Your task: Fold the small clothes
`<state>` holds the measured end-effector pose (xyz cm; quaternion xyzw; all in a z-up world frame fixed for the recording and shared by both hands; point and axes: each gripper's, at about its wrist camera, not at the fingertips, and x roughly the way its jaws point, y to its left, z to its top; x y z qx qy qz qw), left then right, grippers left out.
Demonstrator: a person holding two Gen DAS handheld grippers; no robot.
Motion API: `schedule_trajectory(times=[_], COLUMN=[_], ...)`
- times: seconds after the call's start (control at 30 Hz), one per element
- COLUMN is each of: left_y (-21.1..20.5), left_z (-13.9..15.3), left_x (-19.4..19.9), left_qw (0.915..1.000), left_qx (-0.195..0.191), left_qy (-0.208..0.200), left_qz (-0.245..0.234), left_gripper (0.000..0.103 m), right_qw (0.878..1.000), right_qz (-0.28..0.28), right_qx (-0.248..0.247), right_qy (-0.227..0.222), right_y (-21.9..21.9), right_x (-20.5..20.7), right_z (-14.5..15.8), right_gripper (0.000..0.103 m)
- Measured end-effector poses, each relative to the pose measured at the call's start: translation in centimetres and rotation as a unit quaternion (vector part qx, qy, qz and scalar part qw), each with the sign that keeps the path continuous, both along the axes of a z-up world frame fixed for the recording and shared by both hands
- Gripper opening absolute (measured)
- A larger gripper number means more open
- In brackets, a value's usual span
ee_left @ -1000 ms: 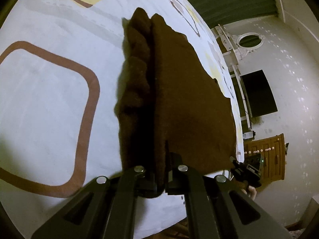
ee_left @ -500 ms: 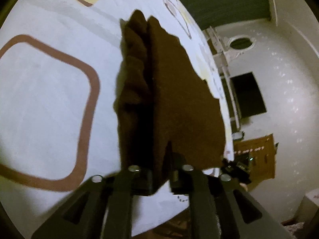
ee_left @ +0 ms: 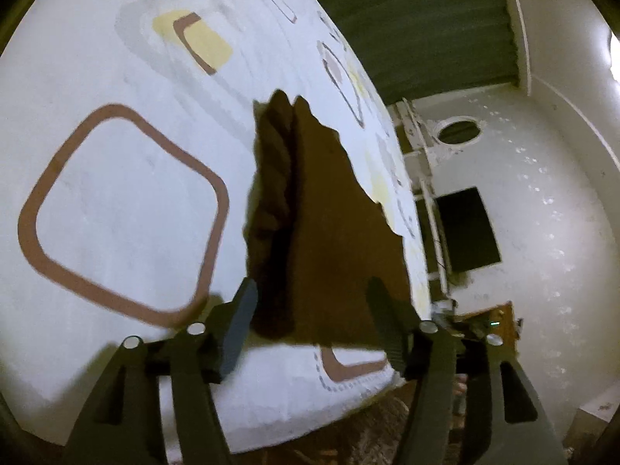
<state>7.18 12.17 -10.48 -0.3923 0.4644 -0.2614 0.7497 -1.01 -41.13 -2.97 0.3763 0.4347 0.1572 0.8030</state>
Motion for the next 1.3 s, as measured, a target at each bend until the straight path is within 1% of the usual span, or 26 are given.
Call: schedule_trajectory(times=[0.07,0.1,0.17,0.2,0.27,0.33,0.4,0.43,0.5,0.53,0.57,0.6,0.67,0.73,0.77,0.8,0.83,0.9,1.0,1.07,1.13,1.23,1.3], left_y=[-0.6,-1.1,-1.6,-1.9,-1.9,-2.0,-2.1,-2.2,-2.6,-2.7,-2.8,-3.0,-3.3,-3.2,-3.2,-3.2,-3.2,-3.0,-3.2,-3.5,-3.6,-3.9,-4.0], left_z=[-0.3,-0.6,-0.9,-1.2,-1.4,-1.4,-1.3,-1.3,-1.3,-1.3,-1.3,-1.3,-1.4,-1.5,-1.6,-1.6,-1.6,-1.8,-1.7,-1.4,-1.3,-1.4,-1.2], left_x=[0.5,0.9,1.3,1.7,1.9,2.1,2.2,2.3,2.3,2.3,2.2,2.1,2.2,2.1,2.1,2.2,2.0,1.7,1.1,1.0,1.1,1.1,1.0], left_qw=[1.0,1.0,0.9999,0.9999,0.9999,0.9999,0.9999,0.9999,0.9997,0.9996,0.9995,0.9992,0.999,0.9986,0.9984,0.9983,0.9982,0.9978,0.9977,0.998,0.9982,0.9988,0.9993], left_qx=[0.001,0.009,0.012,0.012,0.012,0.005,-0.001,-0.004,-0.01,-0.011,-0.011,-0.017,-0.025,-0.038,-0.044,-0.046,-0.048,-0.053,-0.042,-0.026,-0.018,-0.015,-0.01], left_qy=[0.001,0.002,0.0,0.001,-0.003,-0.007,-0.01,-0.013,-0.021,-0.024,-0.028,-0.033,-0.036,-0.035,-0.034,-0.033,-0.034,-0.04,-0.052,-0.057,-0.057,-0.046,-0.037], left_qz=[-0.001,0.0,-0.002,-0.002,0.003,0.005,0.002,-0.001,-0.007,-0.009,-0.011,-0.013,-0.014,-0.013,-0.011,-0.01,-0.009,-0.007,-0.006,-0.007,-0.007,-0.003,-0.005], left_gripper=[0.062,0.064,0.065,0.065,0.065,0.067,0.07,0.07,0.072,0.072,0.072,0.072,0.072,0.072,0.072,0.072,0.072,0.072,0.072,0.073,0.073,0.073,0.072], right_qw=[0.999,0.998,0.996,0.994,0.989,0.985,0.98,0.978,0.971,0.968,0.96,0.955,0.944,0.927,0.92,0.909,0.9,0.889,0.884,0.882,0.878,0.869,0.869], right_qz=[0.032,0.054,0.087,0.11,0.138,0.166,0.184,0.191,0.206,0.208,0.221,0.23,0.234,0.247,0.248,0.251,0.251,0.245,0.242,0.247,0.251,0.254,0.252], right_qx=[-0.006,-0.015,-0.02,-0.026,-0.043,-0.049,-0.066,-0.075,-0.112,-0.129,-0.156,-0.173,-0.218,-0.264,-0.285,-0.316,-0.337,-0.362,-0.368,-0.37,-0.376,-0.389,-0.387], right_qy=[-0.001,0.002,0.003,0.007,0.017,0.022,0.035,0.04,0.054,0.06,0.07,0.074,0.081,0.098,0.103,0.11,0.117,0.136,0.158,0.157,0.158,0.168,0.174], right_y=[3.2,5.4,9.0,11.4,15.7,19.1,22.9,24.7,28.4,29.5,31.7,33.1,35.5,38.2,39.2,40.2,40.9,41.8,42.4,43.0,43.5,43.8,43.7], right_x=[1.8,3.0,5.1,6.7,9.3,11.4,13.7,14.8,16.7,17.2,18.2,18.7,19.6,20.7,21.1,21.5,21.9,22.5,22.9,22.8,22.8,23.0,23.2], right_z=[0.9,1.3,1.7,1.8,1.8,1.7,1.3,1.1,0.5,0.3,0.0,-0.2,-0.6,-1.4,-1.7,-2.3,-2.6,-3.4,-4.3,-4.4,-4.5,-5.2,-5.7], right_gripper=[0.031,0.033,0.035,0.039,0.04,0.041,0.042,0.046,0.048,0.051,0.052,0.052,0.055,0.055,0.055,0.055,0.055,0.055,0.055,0.055,0.057,0.058,0.058])
